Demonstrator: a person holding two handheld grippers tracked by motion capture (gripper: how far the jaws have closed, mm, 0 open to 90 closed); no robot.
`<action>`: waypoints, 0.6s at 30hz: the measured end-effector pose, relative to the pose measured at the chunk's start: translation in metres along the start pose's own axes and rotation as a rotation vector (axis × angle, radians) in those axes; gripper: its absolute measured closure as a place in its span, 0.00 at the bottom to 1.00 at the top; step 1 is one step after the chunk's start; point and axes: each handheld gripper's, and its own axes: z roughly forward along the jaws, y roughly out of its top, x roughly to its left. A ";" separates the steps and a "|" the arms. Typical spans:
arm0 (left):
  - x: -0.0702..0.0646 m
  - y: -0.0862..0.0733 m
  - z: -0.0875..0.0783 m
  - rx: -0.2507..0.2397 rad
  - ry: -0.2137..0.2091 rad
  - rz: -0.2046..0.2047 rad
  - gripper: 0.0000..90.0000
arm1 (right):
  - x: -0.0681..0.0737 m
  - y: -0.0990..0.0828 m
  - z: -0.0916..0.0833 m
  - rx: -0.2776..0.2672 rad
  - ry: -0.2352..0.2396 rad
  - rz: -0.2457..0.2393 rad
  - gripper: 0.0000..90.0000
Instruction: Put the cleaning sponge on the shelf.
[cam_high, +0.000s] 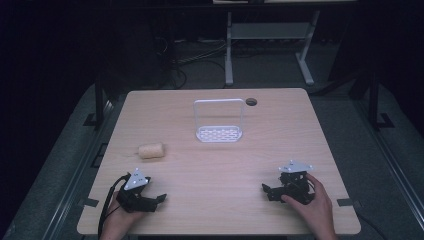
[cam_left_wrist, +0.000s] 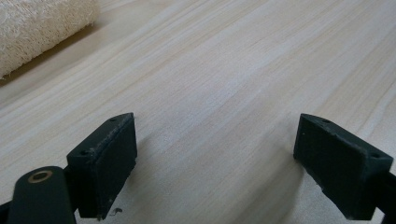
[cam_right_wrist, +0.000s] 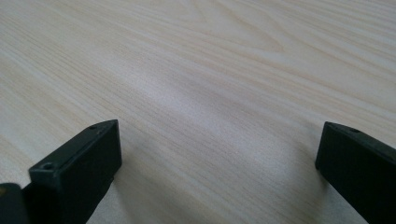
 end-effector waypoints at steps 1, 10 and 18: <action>0.000 0.000 0.000 0.002 0.000 0.000 0.14 | 0.000 0.000 0.000 0.000 0.000 0.000 0.00; -0.001 0.000 -0.001 0.004 0.001 -0.002 0.14 | 0.000 0.000 0.000 0.000 0.000 0.000 0.00; 0.001 -0.001 -0.002 0.006 -0.012 0.016 0.15 | 0.000 0.000 0.000 0.000 0.000 0.000 0.00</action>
